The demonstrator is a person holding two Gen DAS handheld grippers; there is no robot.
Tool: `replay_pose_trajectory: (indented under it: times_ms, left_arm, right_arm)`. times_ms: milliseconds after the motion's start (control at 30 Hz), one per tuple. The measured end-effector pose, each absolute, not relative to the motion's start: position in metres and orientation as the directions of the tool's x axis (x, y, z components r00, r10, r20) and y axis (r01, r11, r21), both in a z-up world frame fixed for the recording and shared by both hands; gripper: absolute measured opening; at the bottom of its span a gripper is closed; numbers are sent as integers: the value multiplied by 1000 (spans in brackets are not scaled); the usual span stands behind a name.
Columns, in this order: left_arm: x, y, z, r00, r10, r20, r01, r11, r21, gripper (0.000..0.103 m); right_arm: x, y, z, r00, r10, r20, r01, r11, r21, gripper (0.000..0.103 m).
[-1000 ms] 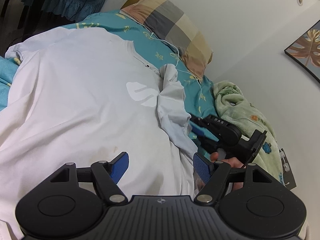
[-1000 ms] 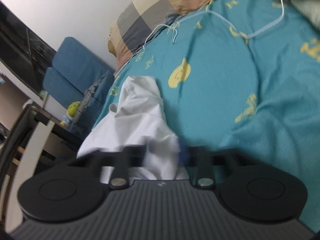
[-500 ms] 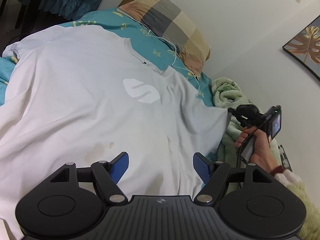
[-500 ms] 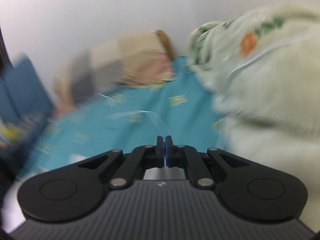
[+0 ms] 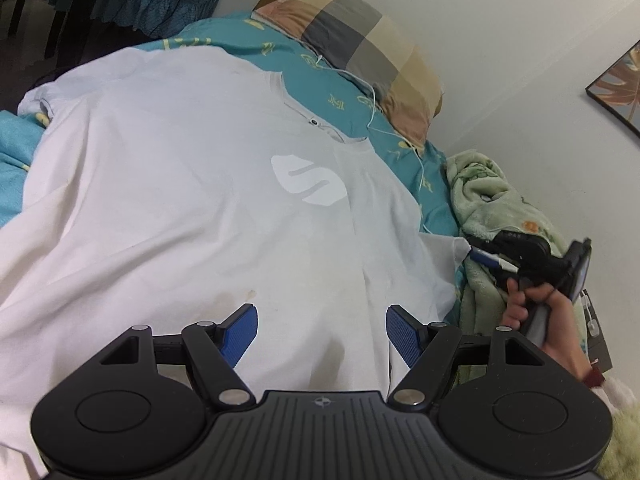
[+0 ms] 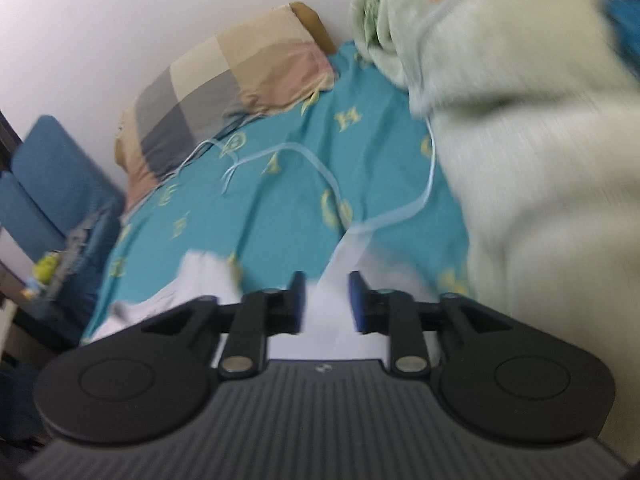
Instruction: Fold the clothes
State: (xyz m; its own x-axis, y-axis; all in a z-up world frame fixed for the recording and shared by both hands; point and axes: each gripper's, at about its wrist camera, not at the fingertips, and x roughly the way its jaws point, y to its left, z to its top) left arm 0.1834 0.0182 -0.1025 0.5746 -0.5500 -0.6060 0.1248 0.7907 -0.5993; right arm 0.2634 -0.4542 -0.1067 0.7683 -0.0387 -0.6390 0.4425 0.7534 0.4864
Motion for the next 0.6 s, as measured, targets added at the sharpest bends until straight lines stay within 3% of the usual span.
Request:
replay_pose_trajectory:
  times_ms: [167,233,300,467,500,533,567,600]
  left_arm:
    - [171,21,-90,595,-541,-594,139,797,-587,74]
    - [166,23,-86,604,-535,-591,142,802,-581,74]
    - [165,24,-86,610,-522,-596,133,809,-572,74]
    - [172,28,-91,613,-501,-612,102,817,-567,74]
    - [173,28,-92,612,-499,-614,100,819,-565,74]
    - [174,28,-93,611,-498,-616,100,820,-564,74]
    - [175,28,-94,610,-498,-617,99,820,-564,74]
    - [176,29,-94,610,-498,-616,98,819,-565,74]
  right_arm:
    - [230,-429,-114,685,17,-728,522,686,507,35]
    - [224,-427,-126,661,11,-750,563,653,506,51]
    - [223,-430,-143,648,14,-761,589,625,513,57]
    - [230,-435,-175,693,35,-720,581,565,586,56]
    - [232,-434,-176,706,24,-708,572,571,589,46]
    - [234,-433,-175,717,21,-697,557,583,591,15]
    - [236,-431,-169,730,18,-683,538,601,591,5]
    - [237,-428,-159,748,-1,-664,521,620,587,5]
